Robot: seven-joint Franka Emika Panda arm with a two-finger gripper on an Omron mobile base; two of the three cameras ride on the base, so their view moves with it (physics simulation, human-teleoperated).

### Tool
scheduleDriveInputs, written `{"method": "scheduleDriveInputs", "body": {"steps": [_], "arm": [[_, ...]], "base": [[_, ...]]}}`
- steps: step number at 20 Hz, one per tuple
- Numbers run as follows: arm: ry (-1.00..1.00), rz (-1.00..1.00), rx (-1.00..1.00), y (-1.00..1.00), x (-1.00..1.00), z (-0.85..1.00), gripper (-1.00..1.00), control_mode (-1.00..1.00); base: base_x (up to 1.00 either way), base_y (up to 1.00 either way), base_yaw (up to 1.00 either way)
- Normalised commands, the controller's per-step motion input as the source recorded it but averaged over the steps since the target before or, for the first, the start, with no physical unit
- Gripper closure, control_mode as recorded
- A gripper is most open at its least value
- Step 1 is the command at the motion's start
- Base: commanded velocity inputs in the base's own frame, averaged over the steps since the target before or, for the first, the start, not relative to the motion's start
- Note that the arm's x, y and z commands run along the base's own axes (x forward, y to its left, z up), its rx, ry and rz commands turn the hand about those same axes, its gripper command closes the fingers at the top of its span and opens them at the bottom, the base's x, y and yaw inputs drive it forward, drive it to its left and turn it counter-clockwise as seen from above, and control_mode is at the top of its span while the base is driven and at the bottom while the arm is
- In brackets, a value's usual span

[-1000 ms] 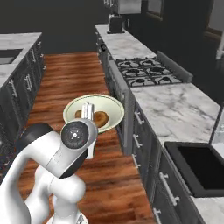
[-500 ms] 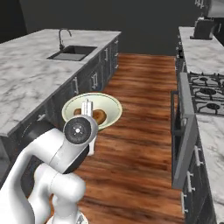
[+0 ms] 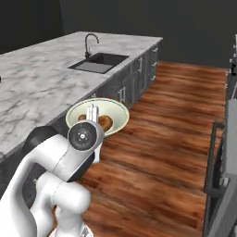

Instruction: Pick up the heated bread from the toaster oven and place it in the bowl. Then move the bread bowl to the dining counter.

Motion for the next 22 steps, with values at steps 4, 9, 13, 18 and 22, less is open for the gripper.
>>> {"method": "scheduleDriveInputs", "body": {"steps": [4,9,13,18,22], "arm": [[0.0,0.0,0.0,0.0,0.0,0.0,1.0,1.0],[0.0,0.0,0.0,0.0,0.0,0.0,1.0,1.0],[0.0,0.0,0.0,0.0,0.0,0.0,1.0,1.0],[0.0,0.0,0.0,0.0,0.0,0.0,1.0,1.0],[0.0,0.0,0.0,0.0,0.0,0.0,1.0,1.0]], "base": [[0.92,-0.19,0.79],[0.65,-0.14,0.91],[0.67,-0.21,0.88],[0.98,-0.74,0.59],[0.95,-0.73,0.57]]}}
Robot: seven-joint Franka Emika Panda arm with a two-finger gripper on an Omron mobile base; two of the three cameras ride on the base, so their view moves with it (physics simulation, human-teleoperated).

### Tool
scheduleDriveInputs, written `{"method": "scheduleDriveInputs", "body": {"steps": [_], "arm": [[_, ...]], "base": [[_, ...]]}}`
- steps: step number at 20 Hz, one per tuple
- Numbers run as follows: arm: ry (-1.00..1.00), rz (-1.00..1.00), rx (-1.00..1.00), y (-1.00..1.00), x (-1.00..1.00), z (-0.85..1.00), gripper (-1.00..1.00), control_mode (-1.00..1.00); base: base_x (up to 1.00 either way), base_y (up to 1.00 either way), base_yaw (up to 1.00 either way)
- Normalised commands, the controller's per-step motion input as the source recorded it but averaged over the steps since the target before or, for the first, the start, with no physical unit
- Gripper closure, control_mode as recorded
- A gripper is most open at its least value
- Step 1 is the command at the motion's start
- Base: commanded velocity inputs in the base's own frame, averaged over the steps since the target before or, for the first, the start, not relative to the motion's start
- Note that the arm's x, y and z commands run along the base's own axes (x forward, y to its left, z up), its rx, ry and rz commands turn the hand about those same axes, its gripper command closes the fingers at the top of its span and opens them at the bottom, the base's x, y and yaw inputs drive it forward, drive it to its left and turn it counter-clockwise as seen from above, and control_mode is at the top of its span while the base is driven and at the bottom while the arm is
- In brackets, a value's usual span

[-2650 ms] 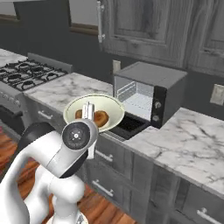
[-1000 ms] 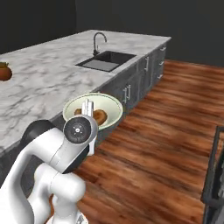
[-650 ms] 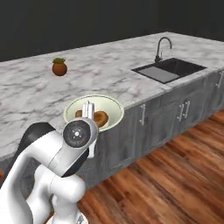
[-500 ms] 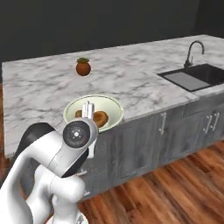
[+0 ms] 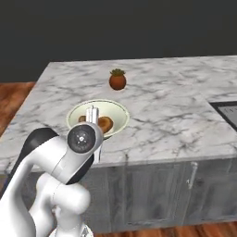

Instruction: Pick up the heated bread from the toaster oven and place it in the bowl. Then move the bread bowl to the dining counter.

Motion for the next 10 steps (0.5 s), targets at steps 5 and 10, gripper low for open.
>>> {"method": "scheduleDriveInputs", "body": {"steps": [5,10], "arm": [[0.0,0.0,0.0,0.0,0.0,0.0,1.0,1.0],[0.09,0.19,0.0,0.02,0.18,-0.1,1.0,-1.0]], "base": [[0.7,-0.44,0.64],[0.13,-0.07,0.4]]}}
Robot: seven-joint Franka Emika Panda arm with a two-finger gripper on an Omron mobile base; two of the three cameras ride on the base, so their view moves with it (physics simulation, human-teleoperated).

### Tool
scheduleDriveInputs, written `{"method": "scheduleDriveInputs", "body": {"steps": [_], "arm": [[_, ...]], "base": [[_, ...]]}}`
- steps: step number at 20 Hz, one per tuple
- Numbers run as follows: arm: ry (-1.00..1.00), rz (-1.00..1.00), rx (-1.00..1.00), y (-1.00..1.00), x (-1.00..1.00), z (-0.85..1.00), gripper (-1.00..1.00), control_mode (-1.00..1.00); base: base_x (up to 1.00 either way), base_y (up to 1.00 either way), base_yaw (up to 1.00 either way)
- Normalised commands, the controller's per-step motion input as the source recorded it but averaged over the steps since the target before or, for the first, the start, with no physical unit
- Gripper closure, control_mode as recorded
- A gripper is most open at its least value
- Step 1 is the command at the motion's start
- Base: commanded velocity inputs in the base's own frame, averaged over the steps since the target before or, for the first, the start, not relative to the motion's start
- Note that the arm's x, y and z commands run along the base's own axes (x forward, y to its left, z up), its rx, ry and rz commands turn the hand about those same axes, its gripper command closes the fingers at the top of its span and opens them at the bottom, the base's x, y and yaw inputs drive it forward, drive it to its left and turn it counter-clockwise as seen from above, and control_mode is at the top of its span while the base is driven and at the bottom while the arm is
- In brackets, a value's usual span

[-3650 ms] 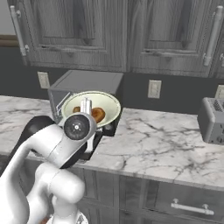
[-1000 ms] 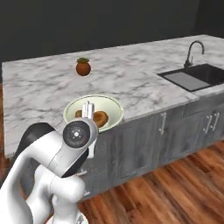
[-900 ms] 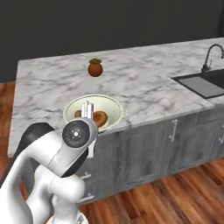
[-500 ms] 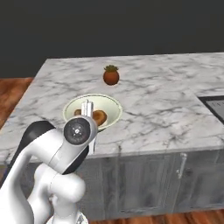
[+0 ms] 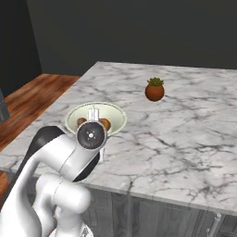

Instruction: Pick up the heated bread from the toaster oven and place it in the bowl. Then move the bread bowl to the dining counter.

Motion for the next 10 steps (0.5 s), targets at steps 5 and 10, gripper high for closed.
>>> {"method": "scheduleDriveInputs", "body": {"steps": [5,10], "arm": [[0.39,0.31,0.0,0.53,1.0,-0.24,1.0,-1.0],[0.18,0.21,0.0,0.54,0.88,-0.5,1.0,-1.0]], "base": [[0.0,0.0,0.0],[0.0,0.0,0.0]]}}
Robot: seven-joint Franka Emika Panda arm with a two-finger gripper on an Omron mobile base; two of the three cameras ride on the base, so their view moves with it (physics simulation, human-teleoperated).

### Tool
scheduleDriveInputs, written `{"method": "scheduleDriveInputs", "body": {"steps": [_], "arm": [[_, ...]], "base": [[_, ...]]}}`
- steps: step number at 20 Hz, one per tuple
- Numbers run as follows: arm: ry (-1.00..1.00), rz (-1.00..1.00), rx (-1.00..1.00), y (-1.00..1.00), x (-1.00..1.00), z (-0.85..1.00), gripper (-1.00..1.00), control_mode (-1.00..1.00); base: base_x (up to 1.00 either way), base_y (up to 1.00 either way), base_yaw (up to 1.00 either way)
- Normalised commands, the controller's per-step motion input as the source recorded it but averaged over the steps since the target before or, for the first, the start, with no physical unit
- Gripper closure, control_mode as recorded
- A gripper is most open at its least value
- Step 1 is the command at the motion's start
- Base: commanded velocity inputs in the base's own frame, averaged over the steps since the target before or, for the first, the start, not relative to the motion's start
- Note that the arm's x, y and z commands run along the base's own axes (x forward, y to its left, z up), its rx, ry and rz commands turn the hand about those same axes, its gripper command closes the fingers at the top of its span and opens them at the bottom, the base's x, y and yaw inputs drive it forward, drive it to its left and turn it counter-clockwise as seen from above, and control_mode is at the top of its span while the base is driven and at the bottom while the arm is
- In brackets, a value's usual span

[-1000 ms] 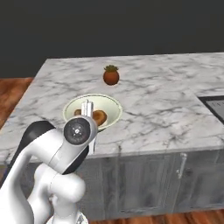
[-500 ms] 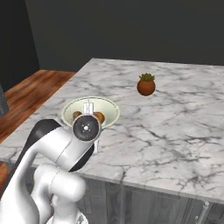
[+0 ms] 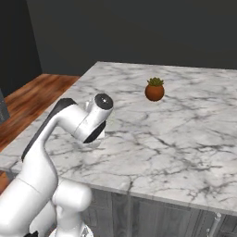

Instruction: Pick up the heated bread from the toaster oven and place it in the bowl. Then move the bread bowl to the dining counter.

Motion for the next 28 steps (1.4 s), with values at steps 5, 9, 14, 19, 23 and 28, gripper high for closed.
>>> {"method": "scheduleDriveInputs", "body": {"steps": [5,9,14,19,23,28], "arm": [[0.0,0.16,0.0,0.11,0.72,-0.64,1.0,-1.0],[-0.05,0.1,0.0,0.18,0.98,-0.84,1.0,-1.0],[0.0,0.05,0.0,0.28,0.91,-0.69,1.0,-1.0],[-0.01,0.0,-0.02,0.05,0.33,-0.88,1.0,-1.0],[0.0,0.0,-0.02,0.0,0.33,-0.65,1.0,-1.0],[0.03,0.0,-0.02,0.04,0.1,-0.21,-1.0,-1.0]], "base": [[0.0,0.0,0.0],[0.0,0.0,0.0],[0.0,0.0,0.0],[0.0,0.0,0.0],[0.0,0.0,0.0],[0.0,0.0,0.0]]}}
